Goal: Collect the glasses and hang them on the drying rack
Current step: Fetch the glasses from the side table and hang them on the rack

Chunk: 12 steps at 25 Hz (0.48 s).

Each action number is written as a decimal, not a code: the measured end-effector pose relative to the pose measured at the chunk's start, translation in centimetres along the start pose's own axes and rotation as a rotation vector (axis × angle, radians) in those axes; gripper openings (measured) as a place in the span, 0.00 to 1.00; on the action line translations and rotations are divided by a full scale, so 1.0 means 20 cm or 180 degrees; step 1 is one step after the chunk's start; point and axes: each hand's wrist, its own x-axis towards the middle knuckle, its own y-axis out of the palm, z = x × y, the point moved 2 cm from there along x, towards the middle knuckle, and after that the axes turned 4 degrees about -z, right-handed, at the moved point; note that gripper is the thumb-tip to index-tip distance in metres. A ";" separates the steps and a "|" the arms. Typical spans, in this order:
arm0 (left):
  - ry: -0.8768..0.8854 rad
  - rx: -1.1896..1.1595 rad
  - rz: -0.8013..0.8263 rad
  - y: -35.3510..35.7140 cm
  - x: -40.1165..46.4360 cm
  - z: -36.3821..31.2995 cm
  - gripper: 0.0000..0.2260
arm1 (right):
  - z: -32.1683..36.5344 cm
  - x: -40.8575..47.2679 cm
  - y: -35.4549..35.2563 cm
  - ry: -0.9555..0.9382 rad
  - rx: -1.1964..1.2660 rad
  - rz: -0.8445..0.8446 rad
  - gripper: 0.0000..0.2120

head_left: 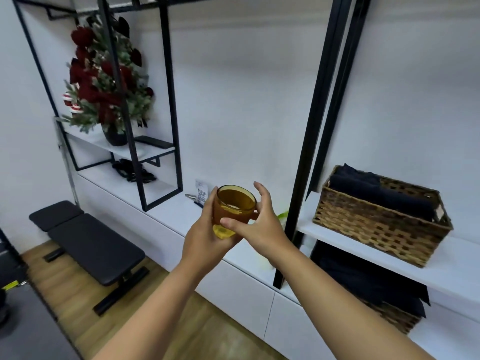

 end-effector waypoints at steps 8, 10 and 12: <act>0.0126 0.0481 0.0401 -0.13 0.70 0.56 0.49 | -0.13 0.81 0.32 0.0004 -0.0449 0.0340 0.52; 0.0182 0.0710 0.0564 -0.16 0.91 0.73 0.48 | -0.20 1.03 0.41 0.0049 -0.0536 0.0467 0.49; 0.0396 0.1015 0.0711 -0.21 1.00 0.77 0.49 | -0.19 1.11 0.41 0.0008 -0.0716 0.0615 0.49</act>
